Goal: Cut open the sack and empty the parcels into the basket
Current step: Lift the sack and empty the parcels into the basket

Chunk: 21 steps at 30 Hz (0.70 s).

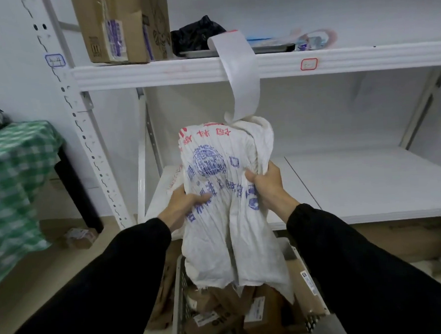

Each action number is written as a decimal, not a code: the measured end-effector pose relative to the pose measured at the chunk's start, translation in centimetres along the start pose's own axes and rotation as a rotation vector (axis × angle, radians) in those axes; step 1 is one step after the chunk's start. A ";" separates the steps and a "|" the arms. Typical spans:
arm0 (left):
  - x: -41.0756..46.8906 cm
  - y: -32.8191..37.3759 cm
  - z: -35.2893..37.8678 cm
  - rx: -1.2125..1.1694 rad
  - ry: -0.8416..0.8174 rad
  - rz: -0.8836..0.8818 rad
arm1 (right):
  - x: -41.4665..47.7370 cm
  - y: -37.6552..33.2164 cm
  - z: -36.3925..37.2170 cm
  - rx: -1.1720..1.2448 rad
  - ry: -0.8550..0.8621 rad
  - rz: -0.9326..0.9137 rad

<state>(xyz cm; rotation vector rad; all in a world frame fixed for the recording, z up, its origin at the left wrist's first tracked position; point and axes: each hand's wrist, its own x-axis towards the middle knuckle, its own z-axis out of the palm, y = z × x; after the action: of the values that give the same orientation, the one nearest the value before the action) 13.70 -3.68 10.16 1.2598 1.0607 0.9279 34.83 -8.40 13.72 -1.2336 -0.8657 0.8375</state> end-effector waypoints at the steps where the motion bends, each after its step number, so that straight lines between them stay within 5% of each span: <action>1: -0.6 -0.9 0.0 0.046 -0.065 -0.060 | -0.1 0.0 -0.1 0.045 -0.004 0.010; 7: -0.2 -1.7 2.6 -0.176 0.073 -0.006 | -0.7 2.2 -1.8 -0.208 -0.282 -0.014; 10: -0.1 -0.8 3.8 -0.097 0.070 0.037 | -1.8 4.6 -1.3 -0.315 -0.377 0.008; 15: -0.8 -0.9 3.4 -0.135 -0.005 0.002 | -2.2 4.4 -0.6 -0.425 -0.243 -0.006; 21: -1.7 2.1 1.6 -0.161 -0.170 -0.014 | -0.9 0.1 0.5 -0.257 -0.125 -0.089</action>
<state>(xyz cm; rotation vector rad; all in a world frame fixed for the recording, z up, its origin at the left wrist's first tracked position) 14.80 -5.49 12.46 1.1734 0.8438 0.8617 33.95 -8.96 13.64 -1.3650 -1.1487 0.7543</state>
